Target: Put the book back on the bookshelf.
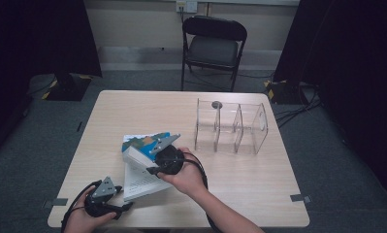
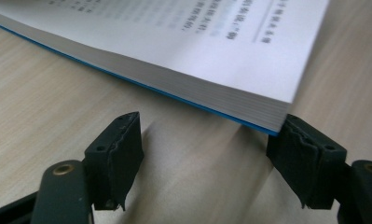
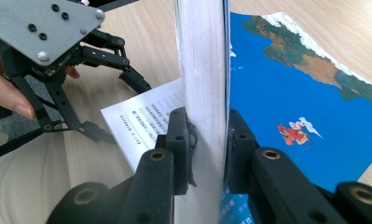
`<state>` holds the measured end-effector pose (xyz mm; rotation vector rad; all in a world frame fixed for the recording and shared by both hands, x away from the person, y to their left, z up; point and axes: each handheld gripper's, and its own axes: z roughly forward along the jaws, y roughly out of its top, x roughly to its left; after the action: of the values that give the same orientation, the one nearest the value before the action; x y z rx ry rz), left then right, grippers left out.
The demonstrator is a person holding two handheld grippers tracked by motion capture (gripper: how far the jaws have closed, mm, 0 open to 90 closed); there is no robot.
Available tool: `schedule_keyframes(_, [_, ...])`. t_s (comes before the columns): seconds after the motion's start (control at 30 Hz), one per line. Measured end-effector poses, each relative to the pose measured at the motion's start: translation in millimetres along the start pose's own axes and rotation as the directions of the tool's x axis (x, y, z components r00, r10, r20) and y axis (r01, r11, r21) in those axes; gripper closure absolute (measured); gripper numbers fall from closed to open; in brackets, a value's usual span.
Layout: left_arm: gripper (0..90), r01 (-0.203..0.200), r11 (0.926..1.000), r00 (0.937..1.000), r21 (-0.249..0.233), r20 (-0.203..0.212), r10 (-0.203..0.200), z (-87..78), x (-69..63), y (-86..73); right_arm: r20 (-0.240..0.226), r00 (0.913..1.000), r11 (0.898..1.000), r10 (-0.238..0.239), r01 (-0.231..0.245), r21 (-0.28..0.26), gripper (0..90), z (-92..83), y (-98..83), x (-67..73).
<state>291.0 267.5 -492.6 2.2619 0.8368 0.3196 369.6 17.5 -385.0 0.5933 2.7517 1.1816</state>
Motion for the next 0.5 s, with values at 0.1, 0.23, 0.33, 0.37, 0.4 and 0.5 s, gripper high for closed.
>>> schedule_keyframes(0.1, [34.9, 0.001, 0.9998, 1.0, -0.021, 0.004, -0.001, 1.8, -2.7, 1.8, 0.006, 0.9999, 1.0, 0.013, -0.013, -0.001, 75.8, -0.5, 0.0, 1.1])
schedule_keyframes(0.23, [47.3, -0.005, 0.9998, 0.9999, -0.02, 0.009, 0.005, 2.4, -4.0, 4.6, 0.007, 0.9999, 1.0, 0.008, -0.008, -0.003, 75.7, 0.8, -1.1, 1.8])
schedule_keyframes(0.33, [51.5, 0.0, 0.9996, 0.9999, -0.028, 0.015, 0.0, 1.8, -2.8, 4.5, 0.011, 0.9999, 1.0, 0.006, -0.006, -0.01, 75.6, 1.0, -3.8, 2.3])
schedule_keyframes(0.37, [54.3, 0.01, 0.9993, 0.9998, -0.036, 0.019, -0.009, 1.5, -2.6, 4.2, 0.014, 0.9999, 1.0, 0.003, -0.002, -0.009, 75.6, 1.9, -5.1, 3.5])
schedule_keyframes(0.4, [55.2, 0.029, 0.9981, 0.9994, -0.055, 0.021, -0.028, 0.9, -2.1, 3.4, 0.016, 0.9999, 1.0, 0.003, -0.003, -0.008, 75.6, 3.2, -6.3, 4.4])
schedule_keyframes(0.5, [57.6, 0.037, 0.9936, 0.9992, -0.106, 0.02, -0.035, -4.8, 2.3, 4.6, 0.023, 0.9995, 1.0, -0.019, 0.019, 0.004, 75.4, 7.5, -12.0, 7.7])
